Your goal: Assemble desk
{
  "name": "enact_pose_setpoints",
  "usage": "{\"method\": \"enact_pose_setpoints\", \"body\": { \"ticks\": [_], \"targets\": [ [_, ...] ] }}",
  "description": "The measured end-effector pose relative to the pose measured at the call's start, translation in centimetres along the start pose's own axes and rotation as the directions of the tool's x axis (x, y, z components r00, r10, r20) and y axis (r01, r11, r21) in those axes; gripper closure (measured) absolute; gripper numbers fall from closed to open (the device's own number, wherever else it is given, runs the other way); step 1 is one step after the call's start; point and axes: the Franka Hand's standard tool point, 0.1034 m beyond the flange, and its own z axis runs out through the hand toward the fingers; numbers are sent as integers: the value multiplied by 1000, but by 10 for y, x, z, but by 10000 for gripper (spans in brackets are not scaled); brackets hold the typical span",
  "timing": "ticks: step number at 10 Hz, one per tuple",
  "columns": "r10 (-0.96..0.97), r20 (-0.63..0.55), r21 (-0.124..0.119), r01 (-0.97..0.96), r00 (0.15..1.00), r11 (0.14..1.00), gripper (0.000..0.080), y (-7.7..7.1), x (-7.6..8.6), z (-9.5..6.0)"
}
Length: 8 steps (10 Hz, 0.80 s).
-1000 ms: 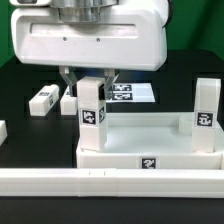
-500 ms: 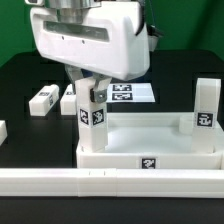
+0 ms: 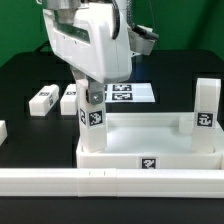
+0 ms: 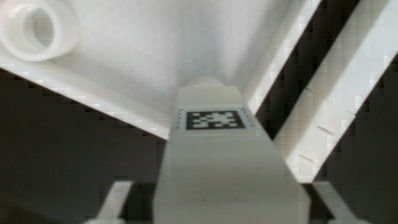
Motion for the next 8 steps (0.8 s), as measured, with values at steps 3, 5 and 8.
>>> {"method": "enact_pose_setpoints", "body": {
  "ticks": [3, 5, 8],
  "targets": [
    [-153, 3, -3, 153, 988, 988, 193, -1, -2, 0],
    [-309, 1, -5, 309, 951, 951, 158, -1, -2, 0],
    [-508, 1, -4, 508, 861, 861, 151, -1, -2, 0]
  ]
}}
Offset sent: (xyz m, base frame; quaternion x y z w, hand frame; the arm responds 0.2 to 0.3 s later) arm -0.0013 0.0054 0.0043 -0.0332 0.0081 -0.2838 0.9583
